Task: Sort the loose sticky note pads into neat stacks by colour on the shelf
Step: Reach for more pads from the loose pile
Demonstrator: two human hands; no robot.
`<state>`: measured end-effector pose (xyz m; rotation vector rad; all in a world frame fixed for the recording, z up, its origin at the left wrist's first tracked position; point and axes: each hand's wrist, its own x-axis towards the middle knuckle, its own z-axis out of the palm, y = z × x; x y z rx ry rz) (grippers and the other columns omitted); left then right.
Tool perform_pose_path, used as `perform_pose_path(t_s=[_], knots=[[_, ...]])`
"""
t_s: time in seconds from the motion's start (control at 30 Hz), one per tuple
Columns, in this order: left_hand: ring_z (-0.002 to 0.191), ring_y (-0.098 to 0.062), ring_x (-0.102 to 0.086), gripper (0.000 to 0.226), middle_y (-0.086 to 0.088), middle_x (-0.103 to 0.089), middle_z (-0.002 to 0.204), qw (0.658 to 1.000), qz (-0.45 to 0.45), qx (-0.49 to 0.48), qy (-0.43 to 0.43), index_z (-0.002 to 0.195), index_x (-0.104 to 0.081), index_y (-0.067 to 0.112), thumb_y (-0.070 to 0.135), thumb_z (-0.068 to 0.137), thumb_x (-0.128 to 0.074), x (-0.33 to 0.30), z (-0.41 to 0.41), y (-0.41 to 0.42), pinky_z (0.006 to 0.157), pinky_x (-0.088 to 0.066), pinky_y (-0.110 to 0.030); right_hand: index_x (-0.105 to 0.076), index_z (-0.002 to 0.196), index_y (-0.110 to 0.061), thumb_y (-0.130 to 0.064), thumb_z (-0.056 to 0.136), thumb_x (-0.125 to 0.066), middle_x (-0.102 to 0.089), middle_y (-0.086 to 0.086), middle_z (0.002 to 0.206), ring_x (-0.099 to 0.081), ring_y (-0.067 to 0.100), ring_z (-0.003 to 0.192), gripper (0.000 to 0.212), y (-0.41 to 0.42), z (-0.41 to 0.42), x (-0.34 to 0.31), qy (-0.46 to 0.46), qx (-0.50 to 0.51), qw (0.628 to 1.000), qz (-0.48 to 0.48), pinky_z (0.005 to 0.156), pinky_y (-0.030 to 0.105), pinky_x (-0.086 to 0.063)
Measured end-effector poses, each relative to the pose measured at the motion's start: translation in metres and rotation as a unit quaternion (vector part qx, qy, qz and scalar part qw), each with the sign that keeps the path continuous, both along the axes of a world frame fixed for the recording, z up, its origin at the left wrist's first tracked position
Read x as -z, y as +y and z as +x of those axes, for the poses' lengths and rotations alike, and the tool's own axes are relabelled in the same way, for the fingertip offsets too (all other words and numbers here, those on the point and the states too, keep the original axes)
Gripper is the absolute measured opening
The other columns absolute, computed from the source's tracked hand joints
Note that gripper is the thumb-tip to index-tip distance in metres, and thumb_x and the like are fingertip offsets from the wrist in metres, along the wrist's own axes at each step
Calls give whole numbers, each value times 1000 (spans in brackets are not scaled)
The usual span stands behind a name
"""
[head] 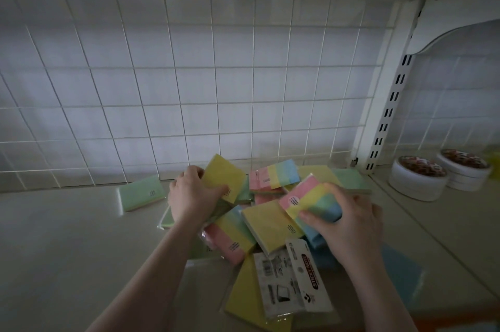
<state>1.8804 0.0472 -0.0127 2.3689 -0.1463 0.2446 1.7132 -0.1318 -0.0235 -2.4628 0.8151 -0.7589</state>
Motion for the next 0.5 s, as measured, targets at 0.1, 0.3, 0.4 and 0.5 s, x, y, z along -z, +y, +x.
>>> perform_pose_path(t_s=[0.1, 0.3, 0.4, 0.5], knots=[[83, -19, -52, 41, 4, -55, 87, 995, -66, 53, -46, 107, -50, 15, 21, 75, -74, -2, -5, -5, 63, -39, -30, -54, 124, -36, -60, 61, -73, -54, 1, 110, -42, 28, 109, 70, 0, 2, 2, -18, -19, 1000, -16, 84, 31, -27], [68, -9, -49, 29, 13, -52, 76, 984, -129, 97, -73, 96, -51, 23, 13, 78, -71, -3, -8, -8, 57, -39, -26, -62, 117, -26, -34, 60, -86, -56, -4, 93, -46, 23, 97, 63, 4, 2, -1, -103, -94, 990, -36, 76, 33, -35], [67, -6, -52, 23, 10, -56, 75, 979, -167, 97, -57, 95, -58, 21, 13, 77, -71, -4, -10, -6, 54, -41, -25, -52, 128, -27, -23, 69, -82, -48, -16, 95, -46, 15, 97, 66, 7, 0, -5, -135, -101, 986, -7, 73, 31, -40], [64, -7, -55, 19, 5, -60, 73, 966, -238, 101, -10, 89, -62, 21, 9, 78, -71, -8, -13, -3, 48, -45, -20, -43, 127, -39, -16, 78, -74, -50, -22, 98, -53, 1, 91, 62, 11, -4, -12, -145, -137, 972, 124, 65, 15, -46]])
